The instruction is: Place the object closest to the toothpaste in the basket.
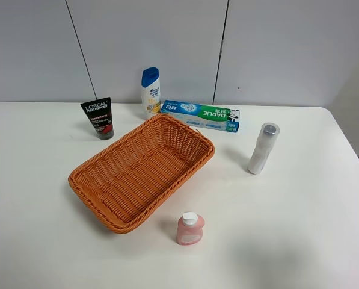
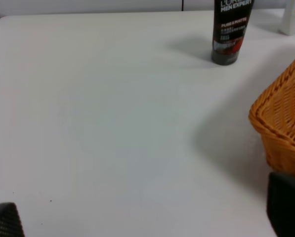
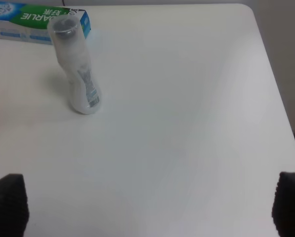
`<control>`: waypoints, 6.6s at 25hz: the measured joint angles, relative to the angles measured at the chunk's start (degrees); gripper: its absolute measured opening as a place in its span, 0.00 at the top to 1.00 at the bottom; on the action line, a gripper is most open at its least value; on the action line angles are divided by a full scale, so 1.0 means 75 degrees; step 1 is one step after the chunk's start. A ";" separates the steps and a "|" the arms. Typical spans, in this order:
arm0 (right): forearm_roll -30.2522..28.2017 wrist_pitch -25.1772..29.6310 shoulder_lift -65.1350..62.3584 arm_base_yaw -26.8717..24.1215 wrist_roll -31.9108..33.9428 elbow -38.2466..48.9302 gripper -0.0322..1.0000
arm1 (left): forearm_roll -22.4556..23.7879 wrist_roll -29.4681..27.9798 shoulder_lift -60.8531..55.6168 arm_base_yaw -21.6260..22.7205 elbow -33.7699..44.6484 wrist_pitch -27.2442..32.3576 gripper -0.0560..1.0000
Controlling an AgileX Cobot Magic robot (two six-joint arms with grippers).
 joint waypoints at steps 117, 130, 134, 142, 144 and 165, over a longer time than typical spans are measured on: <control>0.0000 0.0000 0.0000 0.0000 0.0000 0.0000 0.01 | 0.0260 -0.1452 1.3203 -0.3729 -0.6988 -0.6833 0.59; 0.0000 0.0000 0.0000 0.0000 0.0000 0.0000 0.01 | -0.0553 -0.1343 1.2716 -0.4833 -0.3415 -0.6411 0.59; 0.0000 0.0000 0.0000 0.0000 0.0000 0.0000 0.01 | -0.0622 -0.1343 1.2863 -0.4833 -0.2812 -0.6636 0.59; 0.0000 0.0000 0.0000 0.0000 0.0000 0.0000 0.01 | -0.1289 -0.1584 1.2791 -0.4833 -0.2434 -0.7444 0.04; 0.0000 0.0000 0.0000 0.0000 0.0000 0.0000 0.01 | -0.1401 -0.1601 1.2613 -0.4833 -0.2434 -0.7705 0.02; 0.0000 0.0000 0.0000 0.0000 0.0000 0.0000 0.01 | -0.0032 0.0380 0.4898 0.0033 -0.3407 -0.3377 0.01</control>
